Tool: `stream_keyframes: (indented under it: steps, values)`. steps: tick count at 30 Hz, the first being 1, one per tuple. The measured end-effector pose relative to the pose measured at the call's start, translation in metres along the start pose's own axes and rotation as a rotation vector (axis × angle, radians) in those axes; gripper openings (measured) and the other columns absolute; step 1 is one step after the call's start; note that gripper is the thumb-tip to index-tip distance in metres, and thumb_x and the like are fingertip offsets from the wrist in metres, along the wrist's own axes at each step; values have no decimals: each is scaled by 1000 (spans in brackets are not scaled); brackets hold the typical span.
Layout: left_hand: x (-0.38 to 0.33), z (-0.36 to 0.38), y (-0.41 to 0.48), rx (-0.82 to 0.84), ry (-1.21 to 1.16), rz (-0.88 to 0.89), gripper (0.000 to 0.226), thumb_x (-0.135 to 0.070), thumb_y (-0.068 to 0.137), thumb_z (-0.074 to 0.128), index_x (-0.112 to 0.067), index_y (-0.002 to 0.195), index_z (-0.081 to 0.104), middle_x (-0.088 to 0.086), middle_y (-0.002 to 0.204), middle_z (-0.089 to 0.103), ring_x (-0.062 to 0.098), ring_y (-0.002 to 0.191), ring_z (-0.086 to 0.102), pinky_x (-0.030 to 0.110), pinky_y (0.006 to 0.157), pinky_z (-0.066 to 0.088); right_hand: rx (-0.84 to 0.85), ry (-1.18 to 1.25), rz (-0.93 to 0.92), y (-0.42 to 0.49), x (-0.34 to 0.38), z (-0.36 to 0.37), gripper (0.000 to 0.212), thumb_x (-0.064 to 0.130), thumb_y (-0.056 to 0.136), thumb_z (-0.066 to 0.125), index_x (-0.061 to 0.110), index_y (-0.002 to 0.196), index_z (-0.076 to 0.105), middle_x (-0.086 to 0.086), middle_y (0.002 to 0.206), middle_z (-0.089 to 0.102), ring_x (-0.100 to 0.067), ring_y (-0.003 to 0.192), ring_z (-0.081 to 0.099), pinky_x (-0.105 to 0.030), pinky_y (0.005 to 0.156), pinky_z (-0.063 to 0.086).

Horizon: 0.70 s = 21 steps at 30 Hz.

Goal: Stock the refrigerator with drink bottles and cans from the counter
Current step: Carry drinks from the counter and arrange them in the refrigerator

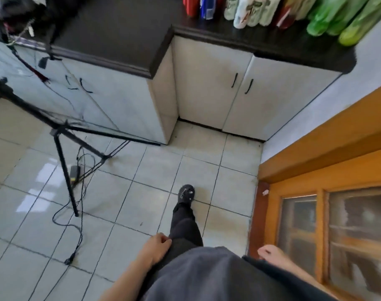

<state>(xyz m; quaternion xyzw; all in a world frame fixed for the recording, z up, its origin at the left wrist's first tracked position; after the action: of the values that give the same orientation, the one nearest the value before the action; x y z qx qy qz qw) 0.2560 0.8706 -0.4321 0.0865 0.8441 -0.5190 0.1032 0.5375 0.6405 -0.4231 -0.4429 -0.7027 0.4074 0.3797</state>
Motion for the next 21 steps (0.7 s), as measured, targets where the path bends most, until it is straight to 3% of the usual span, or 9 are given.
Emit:
stream_keyframes:
  steps: [4,8,11,13,15,18,21]
  values:
    - [-88,-88,72,64,233,85,37,-38,96,45,-15,121,57,8,130,59,24,118,54,26,92,41,-113,188,85,13,24,-82,17,19,97,48,17,91,63,-3,95,65,-14,90,60,-27,84,47]
    - [-201,-185,131,-35,263,159,37,-35,97,47,-13,126,55,9,129,59,26,119,54,27,92,41,-296,420,86,26,55,-163,13,28,100,45,23,105,55,7,93,62,-9,82,60,-17,64,46]
    - [-270,-229,159,-61,212,176,32,-28,97,47,-3,113,59,20,116,62,34,109,57,34,87,44,-298,532,96,38,71,-198,18,28,99,43,21,107,57,1,102,63,-15,96,60,-28,86,49]
    - [-308,-242,172,-68,163,183,26,-21,96,47,2,91,58,27,98,62,39,102,59,39,87,46,-275,538,91,48,76,-211,19,28,99,42,20,101,60,2,99,64,-14,93,59,-25,81,44]
    - [-344,-238,183,-16,147,186,21,-18,96,48,-5,79,54,19,87,58,38,94,60,41,90,46,-281,587,91,63,73,-228,17,24,97,47,17,92,62,0,93,65,-14,86,59,-23,71,42]
    - [-390,-216,201,100,195,168,23,-20,96,49,-1,97,62,17,99,60,34,100,58,36,90,44,-237,695,130,95,56,-261,14,16,94,52,14,84,61,-8,85,65,-19,76,61,-31,70,50]
    - [-441,-204,207,108,79,178,16,-18,96,49,-6,89,57,10,90,58,24,85,56,27,69,43,-259,711,137,127,44,-328,16,16,94,52,16,81,61,-9,84,66,-22,76,62,-35,71,51]
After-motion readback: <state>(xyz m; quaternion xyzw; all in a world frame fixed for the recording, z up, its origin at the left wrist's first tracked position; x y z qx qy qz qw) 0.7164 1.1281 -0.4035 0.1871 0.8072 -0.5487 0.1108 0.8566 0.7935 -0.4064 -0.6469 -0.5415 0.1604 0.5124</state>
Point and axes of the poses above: each hand's wrist, its own y-axis towards the middle knuckle, its own z-axis out of the palm, x = y × z, the point moved 10 cm from there along y, towards the middle knuckle
